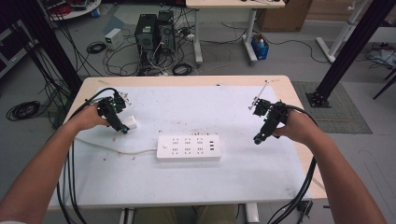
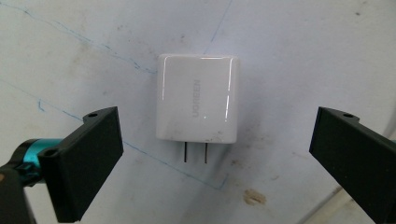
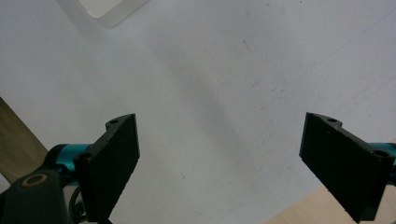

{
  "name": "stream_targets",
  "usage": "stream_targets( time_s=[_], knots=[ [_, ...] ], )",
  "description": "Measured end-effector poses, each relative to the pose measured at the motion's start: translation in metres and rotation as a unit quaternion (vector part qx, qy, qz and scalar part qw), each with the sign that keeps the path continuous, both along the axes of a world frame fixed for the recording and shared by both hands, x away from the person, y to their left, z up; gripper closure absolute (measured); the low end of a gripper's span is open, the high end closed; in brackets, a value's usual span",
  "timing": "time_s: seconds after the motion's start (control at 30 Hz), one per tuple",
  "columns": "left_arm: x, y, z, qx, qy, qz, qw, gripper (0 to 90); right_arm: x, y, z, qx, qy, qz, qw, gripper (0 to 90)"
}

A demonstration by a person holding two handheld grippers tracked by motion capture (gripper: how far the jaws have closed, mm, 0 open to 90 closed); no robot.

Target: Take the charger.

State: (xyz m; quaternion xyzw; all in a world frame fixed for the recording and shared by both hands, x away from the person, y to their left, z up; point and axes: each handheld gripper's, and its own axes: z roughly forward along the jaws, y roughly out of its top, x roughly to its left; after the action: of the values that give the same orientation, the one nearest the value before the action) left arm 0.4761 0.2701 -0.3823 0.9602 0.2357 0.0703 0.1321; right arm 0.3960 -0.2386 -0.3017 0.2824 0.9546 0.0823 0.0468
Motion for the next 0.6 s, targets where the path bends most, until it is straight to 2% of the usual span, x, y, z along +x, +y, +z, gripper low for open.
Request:
stream_targets(
  time_s=[0.17, 0.33, 0.4, 0.6],
  knots=[
    [0.006, -0.002, -0.007, 0.003, -0.009, 0.005, 0.9999, 4.1, 0.000, 0.000, 0.000, -0.001, 0.004, 0.000, 1.0000, 11.5],
    [0.013, -0.001, -0.017, 0.011, 0.000, 0.008, 0.9999, 4.4, 0.000, -0.001, 0.000, -0.001, 0.001, -0.001, 1.0000, 11.5],
    [0.014, 0.000, -0.018, 0.007, 0.001, 0.003, 1.0000, 13.3, -0.001, -0.001, 0.001, -0.002, 0.003, -0.005, 1.0000, 11.5],
    [0.015, 0.002, -0.027, -0.001, 0.010, 0.010, 0.9999, 17.0, -0.002, -0.004, 0.001, -0.003, 0.003, -0.009, 0.9999, 11.5]
  ],
)
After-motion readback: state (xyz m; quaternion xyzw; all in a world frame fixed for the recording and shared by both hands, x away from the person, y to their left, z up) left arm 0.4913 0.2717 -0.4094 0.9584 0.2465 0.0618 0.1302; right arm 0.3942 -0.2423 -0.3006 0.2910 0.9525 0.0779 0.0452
